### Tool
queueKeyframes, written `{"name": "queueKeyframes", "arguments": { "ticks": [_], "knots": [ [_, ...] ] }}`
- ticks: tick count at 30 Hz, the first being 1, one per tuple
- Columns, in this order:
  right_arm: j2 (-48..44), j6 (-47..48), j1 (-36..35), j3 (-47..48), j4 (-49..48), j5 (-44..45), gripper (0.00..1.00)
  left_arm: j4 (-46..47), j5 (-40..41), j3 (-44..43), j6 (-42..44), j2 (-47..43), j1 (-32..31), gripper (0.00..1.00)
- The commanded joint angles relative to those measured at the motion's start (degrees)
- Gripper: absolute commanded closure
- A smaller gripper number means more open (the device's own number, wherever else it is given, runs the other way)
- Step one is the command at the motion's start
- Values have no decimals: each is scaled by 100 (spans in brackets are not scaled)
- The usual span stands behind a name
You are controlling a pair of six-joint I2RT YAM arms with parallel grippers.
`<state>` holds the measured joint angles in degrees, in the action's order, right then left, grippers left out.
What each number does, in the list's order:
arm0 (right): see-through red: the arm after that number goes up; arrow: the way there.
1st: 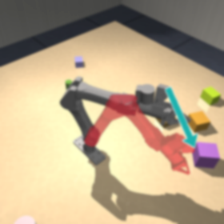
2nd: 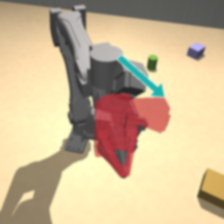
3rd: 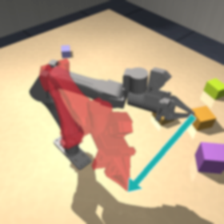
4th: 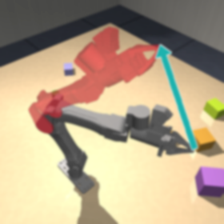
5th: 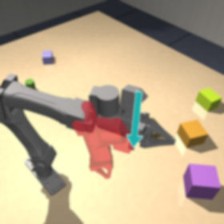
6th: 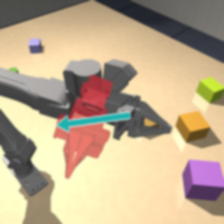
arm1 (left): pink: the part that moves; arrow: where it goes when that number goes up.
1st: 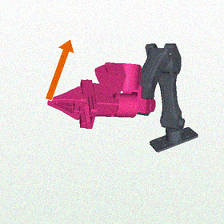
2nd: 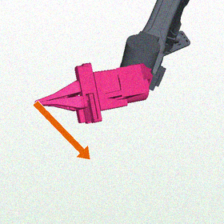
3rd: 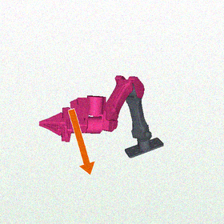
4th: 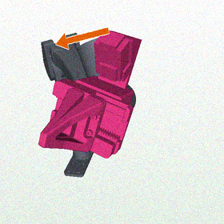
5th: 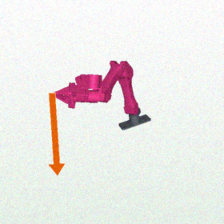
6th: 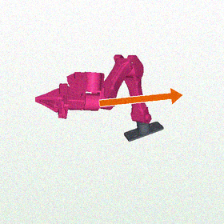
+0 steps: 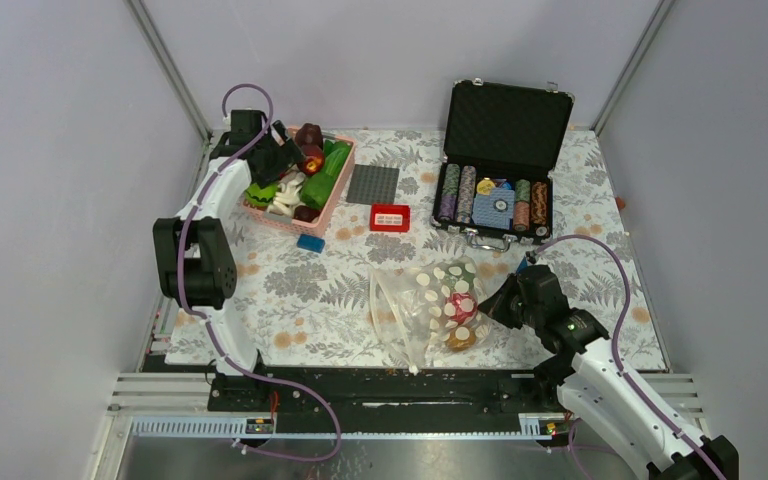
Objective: Open the zip-top bag and remove the fake food
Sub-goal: Place the fake vegetable in the bin.
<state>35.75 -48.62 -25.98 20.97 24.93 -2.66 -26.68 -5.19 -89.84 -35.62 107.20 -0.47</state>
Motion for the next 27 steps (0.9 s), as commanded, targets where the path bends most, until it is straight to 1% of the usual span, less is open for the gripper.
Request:
{"name": "queueKeyframes", "arguments": {
  "ticks": [1, 11, 15, 16, 20, 24, 27],
  "knots": [
    [5, 54, 23, 3, -93, -59, 100, 373, -533, 18, 26, -444, 45, 16],
    [-69, 57, 23, 33, -93, -70, 100, 379, -1134, 43, -80, -998, 34, 15],
    [-38, 274, 23, 166, -86, -111, 100, 392, -1360, 340, -147, -1479, -67, 16],
    [-26, 383, 23, 223, -101, -126, 100, 429, -1362, 507, -149, -1647, -158, 16],
    [18, 660, 23, 377, -139, -122, 100, 610, -1238, 1553, -136, -2480, -931, 21],
    [-26, 664, 23, 433, -133, -99, 100, 965, -867, 3169, -479, -3734, -1760, 23],
    [-59, 722, 25, 499, -133, -94, 100, 1029, -589, 4184, -868, -4685, -2191, 25]
  ]
}}
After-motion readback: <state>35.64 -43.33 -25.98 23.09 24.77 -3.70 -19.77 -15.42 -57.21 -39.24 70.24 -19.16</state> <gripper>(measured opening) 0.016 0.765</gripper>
